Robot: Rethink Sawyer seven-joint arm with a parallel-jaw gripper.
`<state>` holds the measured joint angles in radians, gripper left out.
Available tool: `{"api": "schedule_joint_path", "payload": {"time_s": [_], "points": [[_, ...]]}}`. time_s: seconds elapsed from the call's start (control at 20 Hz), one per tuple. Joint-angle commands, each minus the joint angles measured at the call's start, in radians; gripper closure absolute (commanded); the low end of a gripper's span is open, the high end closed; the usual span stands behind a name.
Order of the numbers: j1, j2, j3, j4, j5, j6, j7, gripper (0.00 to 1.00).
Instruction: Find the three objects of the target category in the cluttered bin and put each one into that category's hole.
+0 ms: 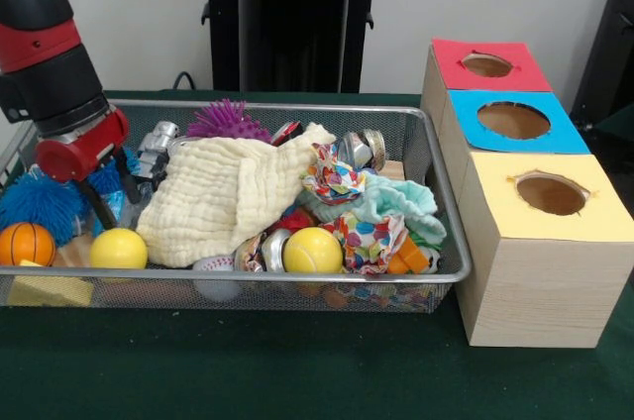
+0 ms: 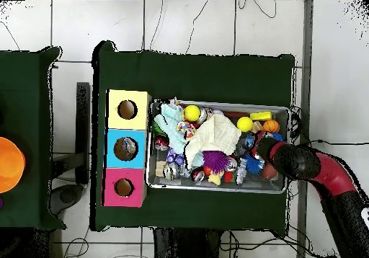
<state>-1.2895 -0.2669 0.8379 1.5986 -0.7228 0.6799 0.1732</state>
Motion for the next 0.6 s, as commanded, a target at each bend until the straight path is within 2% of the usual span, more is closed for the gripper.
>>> {"api": "schedule_joint_path", "payload": {"time_s": [0.05,0.25,0.5,0.6], "points": [[0.011,-0.041,-0.05,-0.055,-0.011,0.063,-0.02,0.0],[0.005,-0.029,-0.05,-0.044,-0.008,0.059,-0.026,0.0],[0.015,-0.073,-0.055,-0.01,0.0,0.071,0.004,0.0],[0.018,-0.065,-0.056,-0.02,0.003,0.075,-0.001,0.0]]}}
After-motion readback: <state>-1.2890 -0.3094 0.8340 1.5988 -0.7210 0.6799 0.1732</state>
